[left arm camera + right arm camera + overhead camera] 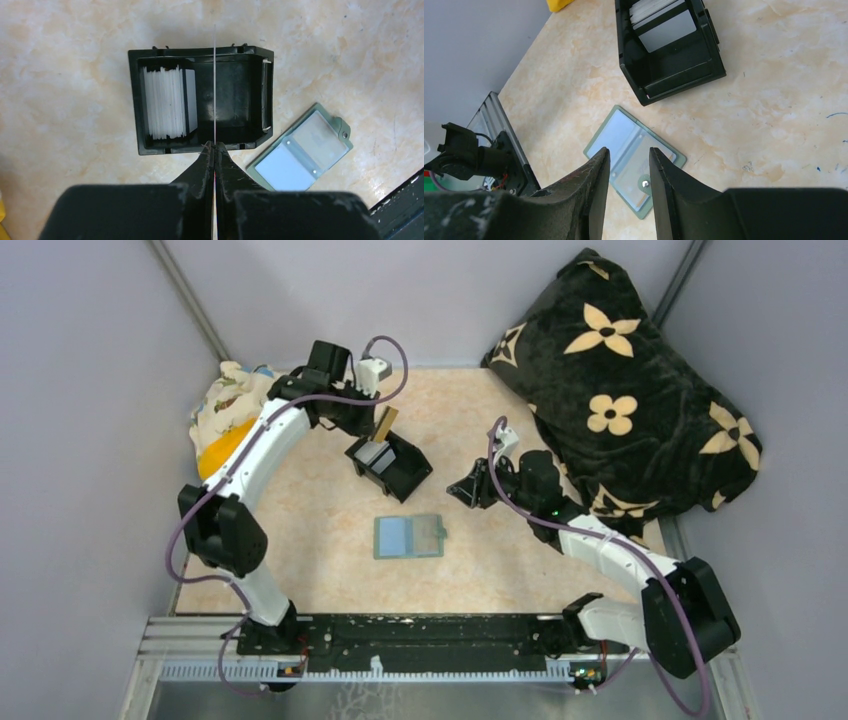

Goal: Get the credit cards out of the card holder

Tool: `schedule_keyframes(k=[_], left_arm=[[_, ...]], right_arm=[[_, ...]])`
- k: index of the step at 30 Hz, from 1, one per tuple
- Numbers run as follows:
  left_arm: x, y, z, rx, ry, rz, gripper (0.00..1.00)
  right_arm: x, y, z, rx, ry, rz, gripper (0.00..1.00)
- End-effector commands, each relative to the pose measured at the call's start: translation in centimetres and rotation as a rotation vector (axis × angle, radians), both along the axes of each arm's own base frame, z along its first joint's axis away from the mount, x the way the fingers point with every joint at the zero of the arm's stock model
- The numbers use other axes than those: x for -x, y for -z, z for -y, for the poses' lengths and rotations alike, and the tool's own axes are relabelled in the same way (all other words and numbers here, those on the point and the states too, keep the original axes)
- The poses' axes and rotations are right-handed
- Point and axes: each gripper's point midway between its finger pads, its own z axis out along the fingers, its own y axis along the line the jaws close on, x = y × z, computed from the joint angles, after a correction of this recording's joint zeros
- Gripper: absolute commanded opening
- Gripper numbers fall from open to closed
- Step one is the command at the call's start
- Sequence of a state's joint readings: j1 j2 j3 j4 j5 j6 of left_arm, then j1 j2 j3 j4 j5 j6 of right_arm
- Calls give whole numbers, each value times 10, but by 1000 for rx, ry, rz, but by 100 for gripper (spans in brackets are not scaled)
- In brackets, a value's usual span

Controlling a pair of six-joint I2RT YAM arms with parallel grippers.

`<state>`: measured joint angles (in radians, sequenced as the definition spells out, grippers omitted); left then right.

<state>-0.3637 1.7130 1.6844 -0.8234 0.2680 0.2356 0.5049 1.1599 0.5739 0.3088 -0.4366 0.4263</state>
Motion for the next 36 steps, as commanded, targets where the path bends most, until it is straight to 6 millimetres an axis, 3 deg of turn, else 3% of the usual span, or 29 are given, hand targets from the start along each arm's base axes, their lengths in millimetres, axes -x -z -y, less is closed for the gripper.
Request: schedule_keyframes(k=[1, 4, 15, 19, 36], left_arm=[[6, 30, 4, -51, 144, -95, 0], [-4, 39, 0, -88, 133, -109, 0], [-9, 70, -7, -132, 128, -147, 0], [-12, 72, 0, -113, 155, -156, 0], [-13, 95, -15, -214, 155, -206, 0]], right_arm=[[-11, -10, 1, -12, 4, 54, 35], [-12, -2, 0, -3, 3, 33, 35], [-14, 10, 1, 7, 9, 10, 35], [-15, 14, 2, 16, 19, 7, 35], [-17, 25, 3, 30, 26, -10, 35]])
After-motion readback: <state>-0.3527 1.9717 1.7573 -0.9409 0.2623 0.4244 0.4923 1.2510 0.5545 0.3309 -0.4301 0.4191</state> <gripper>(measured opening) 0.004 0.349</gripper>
